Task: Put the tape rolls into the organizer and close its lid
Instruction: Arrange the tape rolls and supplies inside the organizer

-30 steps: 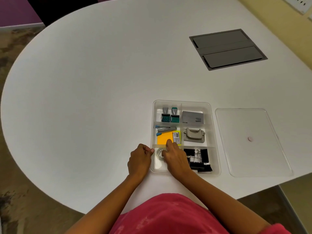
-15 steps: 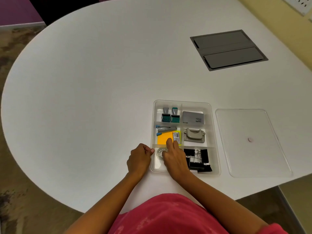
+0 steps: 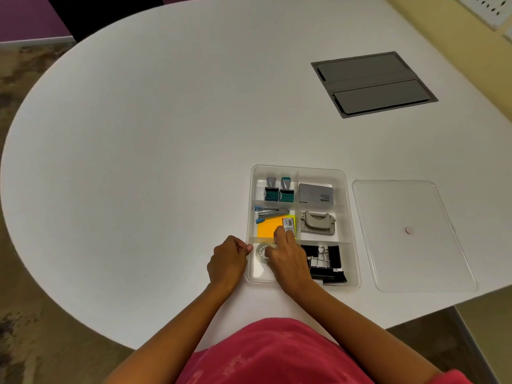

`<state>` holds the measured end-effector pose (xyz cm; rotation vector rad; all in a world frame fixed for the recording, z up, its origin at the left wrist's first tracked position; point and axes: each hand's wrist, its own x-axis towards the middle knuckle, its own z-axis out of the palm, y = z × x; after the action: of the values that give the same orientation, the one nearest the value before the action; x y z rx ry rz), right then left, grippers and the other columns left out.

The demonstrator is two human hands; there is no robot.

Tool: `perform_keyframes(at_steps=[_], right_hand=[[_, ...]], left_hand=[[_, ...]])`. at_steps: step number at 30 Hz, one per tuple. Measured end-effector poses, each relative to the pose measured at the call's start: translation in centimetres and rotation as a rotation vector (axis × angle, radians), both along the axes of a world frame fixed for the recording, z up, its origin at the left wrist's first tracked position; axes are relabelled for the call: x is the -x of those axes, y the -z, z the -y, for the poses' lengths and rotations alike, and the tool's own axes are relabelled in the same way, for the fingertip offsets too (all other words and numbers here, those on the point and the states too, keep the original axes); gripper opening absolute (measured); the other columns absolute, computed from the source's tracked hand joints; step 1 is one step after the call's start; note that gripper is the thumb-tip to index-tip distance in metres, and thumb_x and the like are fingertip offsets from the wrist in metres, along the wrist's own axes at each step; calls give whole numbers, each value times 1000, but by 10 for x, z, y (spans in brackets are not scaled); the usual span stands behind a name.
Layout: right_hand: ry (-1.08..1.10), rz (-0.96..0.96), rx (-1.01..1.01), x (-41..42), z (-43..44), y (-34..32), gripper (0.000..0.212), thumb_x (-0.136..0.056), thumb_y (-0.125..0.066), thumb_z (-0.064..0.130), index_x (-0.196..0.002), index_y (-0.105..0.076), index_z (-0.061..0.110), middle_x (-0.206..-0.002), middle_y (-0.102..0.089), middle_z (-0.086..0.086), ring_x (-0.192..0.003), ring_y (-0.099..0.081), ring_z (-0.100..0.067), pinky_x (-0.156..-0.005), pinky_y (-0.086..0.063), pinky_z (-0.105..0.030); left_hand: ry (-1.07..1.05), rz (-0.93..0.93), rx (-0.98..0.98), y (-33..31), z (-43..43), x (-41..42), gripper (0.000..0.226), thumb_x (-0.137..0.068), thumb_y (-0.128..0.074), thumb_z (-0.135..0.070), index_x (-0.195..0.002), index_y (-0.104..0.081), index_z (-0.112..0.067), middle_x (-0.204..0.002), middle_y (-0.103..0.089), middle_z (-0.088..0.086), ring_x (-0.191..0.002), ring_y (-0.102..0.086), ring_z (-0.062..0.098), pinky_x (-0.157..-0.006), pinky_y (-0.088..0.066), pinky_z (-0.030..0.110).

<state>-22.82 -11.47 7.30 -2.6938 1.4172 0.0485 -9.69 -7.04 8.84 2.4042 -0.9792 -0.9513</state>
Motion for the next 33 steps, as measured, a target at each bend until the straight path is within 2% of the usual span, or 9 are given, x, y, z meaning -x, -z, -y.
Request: perform_keyframes(at_steps=[3, 8, 10, 13, 18, 21, 26, 30, 33], right_hand=[[-20, 19, 22, -1, 1, 3, 29, -46, -87, -2, -53, -59, 6, -83, -56, -11, -68, -51, -25, -44, -22, -22], [-18, 12, -10, 0, 0, 5, 29, -47, -86, -2, -52, -59, 7, -81, -55, -11, -67, -50, -25, -43, -22, -22], [-8, 21, -52, 1, 0, 4, 29, -47, -89, 5, -60, -64, 7, -84, -54, -11, -69, -52, -25, -42, -24, -23], [-15, 66, -91, 5, 1, -4, 47, -40, -94, 24, -77, -67, 10, -87, -56, -10, -71, -55, -24, -41, -27, -22], [-102, 134, -60, 0, 3, -14, 60, -40, -93, 31, -92, -69, 15, -89, -56, -9, -76, -55, -23, -46, -36, -23], [-150, 83, -52, -10, 9, -8, 49, -42, -91, 28, -85, -70, 16, -93, -57, -11, -82, -51, -25, -57, -44, -30], [-167, -21, -23, -21, 15, 0, 33, -45, -85, 30, -73, -70, 19, -100, -58, -12, -87, -45, -26, -66, -45, -35], [-163, -35, -14, -20, 17, 3, 31, -47, -84, 32, -72, -70, 20, -99, -58, -11, -86, -47, -26, -66, -45, -35], [-156, -58, -29, -19, 18, 5, 39, -47, -86, 42, -75, -69, 21, -97, -57, -11, -86, -45, -25, -67, -46, -36]], left_hand=[[4, -2, -5, 0, 0, -1, 28, -91, -55, -40, -103, -61, -16, -106, -68, 2, -96, -63, 20, -74, -42, 26], [10, 1, -7, 0, 0, 0, 28, -91, -54, -40, -104, -61, -16, -107, -68, 2, -96, -63, 21, -75, -43, 27], [11, 0, -9, 0, 0, -1, 27, -91, -55, -40, -103, -61, -16, -106, -68, 2, -96, -63, 21, -76, -44, 28], [10, -1, -9, 0, 0, -1, 27, -90, -55, -40, -102, -61, -16, -105, -68, 2, -95, -63, 21, -76, -45, 29], [14, 7, -9, -1, 0, 0, 29, -91, -55, -40, -104, -61, -15, -105, -68, 3, -95, -63, 22, -73, -43, 27], [10, 2, -12, -1, 0, -1, 29, -90, -55, -42, -102, -61, -16, -103, -68, 1, -93, -63, 21, -73, -45, 28], [-4, -8, -5, 0, -1, -2, 26, -89, -56, -43, -98, -60, -19, -100, -68, -1, -92, -63, 21, -74, -45, 30], [3, 5, -13, -1, 0, -1, 30, -89, -55, -43, -103, -61, -17, -103, -68, 0, -94, -63, 19, -70, -40, 25], [-5, 1, -5, 0, -1, -1, 29, -89, -56, -42, -102, -61, -17, -102, -68, 0, -92, -63, 19, -70, -41, 25]])
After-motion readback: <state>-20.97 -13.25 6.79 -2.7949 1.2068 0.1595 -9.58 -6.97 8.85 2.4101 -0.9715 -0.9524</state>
